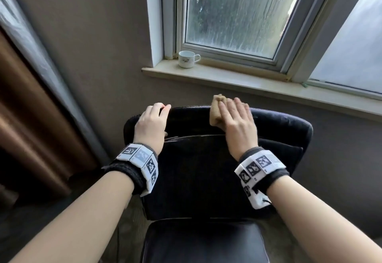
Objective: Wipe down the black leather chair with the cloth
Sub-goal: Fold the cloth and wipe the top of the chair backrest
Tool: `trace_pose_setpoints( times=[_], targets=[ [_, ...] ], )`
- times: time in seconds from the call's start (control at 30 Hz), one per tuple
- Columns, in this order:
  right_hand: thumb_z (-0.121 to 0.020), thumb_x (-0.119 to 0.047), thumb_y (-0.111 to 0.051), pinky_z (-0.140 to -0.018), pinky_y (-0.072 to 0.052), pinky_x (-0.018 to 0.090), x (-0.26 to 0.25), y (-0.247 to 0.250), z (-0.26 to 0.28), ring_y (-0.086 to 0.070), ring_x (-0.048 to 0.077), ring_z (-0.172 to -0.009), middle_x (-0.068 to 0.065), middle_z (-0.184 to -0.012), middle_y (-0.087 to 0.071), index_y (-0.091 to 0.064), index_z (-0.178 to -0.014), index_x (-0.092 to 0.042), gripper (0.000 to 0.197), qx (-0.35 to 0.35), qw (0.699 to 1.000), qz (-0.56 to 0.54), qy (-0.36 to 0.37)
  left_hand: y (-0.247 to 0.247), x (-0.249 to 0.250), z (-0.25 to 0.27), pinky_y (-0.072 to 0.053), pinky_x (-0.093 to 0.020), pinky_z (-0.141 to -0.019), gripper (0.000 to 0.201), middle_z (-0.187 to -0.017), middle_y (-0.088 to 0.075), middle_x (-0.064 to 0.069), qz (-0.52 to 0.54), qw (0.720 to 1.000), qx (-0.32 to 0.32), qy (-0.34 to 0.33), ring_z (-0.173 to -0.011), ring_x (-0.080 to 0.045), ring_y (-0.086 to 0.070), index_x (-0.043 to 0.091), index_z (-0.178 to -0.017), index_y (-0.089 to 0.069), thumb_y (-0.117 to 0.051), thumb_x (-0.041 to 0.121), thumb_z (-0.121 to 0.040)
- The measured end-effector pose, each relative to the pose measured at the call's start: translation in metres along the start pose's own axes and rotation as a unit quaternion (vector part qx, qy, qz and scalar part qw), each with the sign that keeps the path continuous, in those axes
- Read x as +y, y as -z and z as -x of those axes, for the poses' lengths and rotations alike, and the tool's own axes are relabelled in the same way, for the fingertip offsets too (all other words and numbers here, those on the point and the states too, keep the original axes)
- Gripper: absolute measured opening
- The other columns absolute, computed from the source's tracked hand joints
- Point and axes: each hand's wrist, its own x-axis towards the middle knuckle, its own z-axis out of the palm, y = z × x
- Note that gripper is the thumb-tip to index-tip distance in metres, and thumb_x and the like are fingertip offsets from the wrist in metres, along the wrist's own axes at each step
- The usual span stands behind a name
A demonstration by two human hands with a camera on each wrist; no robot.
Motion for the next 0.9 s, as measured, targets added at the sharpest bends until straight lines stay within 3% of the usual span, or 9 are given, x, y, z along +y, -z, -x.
trace_pose_setpoints(
  times=[0.13, 0.23, 0.33, 0.47, 0.63, 0.73, 0.8, 0.9],
  targets=[
    [-0.07, 0.005, -0.044, -0.104, -0.033, 0.059, 0.018, 0.007, 0.003, -0.05, 0.046, -0.12, 0.027, -0.122, -0.06, -0.057, -0.12, 0.006, 0.052, -0.002, 0.995, -0.013, -0.101, -0.006, 0.004, -0.003, -0.056, -0.034, -0.073, 0.072, -0.097, -0.067, -0.014, -0.019, 0.999, 0.039, 0.014, -0.083, -0.033, -0.065, 0.001, -0.109, -0.065, -0.08, -0.018, -0.04],
    [-0.068, 0.0, -0.035, -0.099, -0.04, 0.054, -0.031, 0.002, -0.015, -0.055, 0.042, -0.117, 0.025, -0.119, -0.063, -0.063, -0.11, 0.006, 0.052, 0.016, 0.998, -0.035, -0.048, -0.008, 0.01, -0.005, -0.056, -0.036, -0.07, 0.064, -0.092, -0.068, -0.017, -0.017, 0.997, 0.067, 0.027, -0.079, -0.035, -0.065, -0.001, -0.102, -0.067, -0.072, -0.024, -0.043],
    [-0.077, -0.007, -0.035, -0.094, -0.046, 0.051, -0.07, -0.008, -0.02, -0.058, 0.037, -0.115, 0.02, -0.12, -0.064, -0.065, -0.111, 0.001, 0.046, 0.015, 0.997, -0.072, 0.018, -0.007, 0.008, -0.006, -0.054, -0.04, -0.079, 0.056, -0.101, -0.065, -0.018, -0.008, 0.997, 0.066, 0.041, -0.09, -0.037, -0.062, 0.0, -0.109, -0.064, -0.064, -0.022, -0.057],
    [-0.082, -0.005, -0.036, -0.097, -0.049, 0.045, -0.014, -0.007, -0.002, -0.056, 0.037, -0.118, 0.018, -0.125, -0.062, -0.063, -0.117, -0.002, 0.044, 0.039, 0.996, -0.071, 0.043, -0.011, 0.003, -0.004, -0.055, -0.036, -0.076, 0.069, -0.1, -0.066, -0.013, -0.033, 0.997, 0.058, 0.032, -0.087, -0.033, -0.063, 0.004, -0.11, -0.063, -0.078, -0.016, -0.046],
    [-0.071, 0.012, -0.037, -0.112, -0.025, 0.031, 0.102, -0.003, 0.049, -0.048, 0.041, -0.125, 0.024, -0.131, -0.054, -0.056, -0.123, 0.003, 0.056, 0.053, 0.992, -0.065, -0.094, -0.014, 0.009, -0.006, -0.053, -0.037, -0.08, 0.073, -0.106, -0.064, -0.013, -0.016, 0.997, 0.055, 0.045, -0.095, -0.034, -0.06, 0.003, -0.115, -0.061, -0.077, -0.018, -0.047],
    [-0.072, 0.012, -0.036, -0.104, -0.041, 0.04, 0.141, 0.007, 0.068, -0.054, 0.042, -0.118, 0.026, -0.127, -0.057, -0.059, -0.119, 0.004, 0.053, 0.091, 0.97, -0.094, -0.207, -0.012, 0.008, -0.005, -0.052, -0.039, -0.081, 0.073, -0.108, -0.063, -0.015, -0.011, 0.997, 0.06, 0.055, -0.096, -0.035, -0.059, 0.002, -0.116, -0.061, -0.075, -0.02, -0.048],
    [-0.075, 0.016, -0.04, -0.098, -0.045, 0.046, 0.142, 0.013, 0.064, -0.055, 0.041, -0.118, 0.025, -0.127, -0.057, -0.059, -0.119, 0.004, 0.049, 0.132, 0.945, -0.123, -0.272, -0.01, 0.009, -0.003, -0.051, -0.04, -0.082, 0.072, -0.11, -0.062, -0.015, -0.003, 0.996, 0.061, 0.062, -0.097, -0.036, -0.058, 0.002, -0.117, -0.059, -0.074, -0.021, -0.05],
    [-0.074, 0.019, -0.047, -0.101, -0.042, 0.038, 0.118, 0.006, 0.054, -0.054, 0.039, -0.119, 0.025, -0.127, -0.057, -0.06, -0.119, 0.004, 0.049, 0.183, 0.942, -0.126, -0.25, -0.009, 0.007, -0.002, -0.051, -0.04, -0.082, 0.074, -0.109, -0.062, -0.015, -0.003, 0.996, 0.064, 0.059, -0.097, -0.035, -0.058, 0.002, -0.118, -0.059, -0.075, -0.02, -0.05]
  ],
)
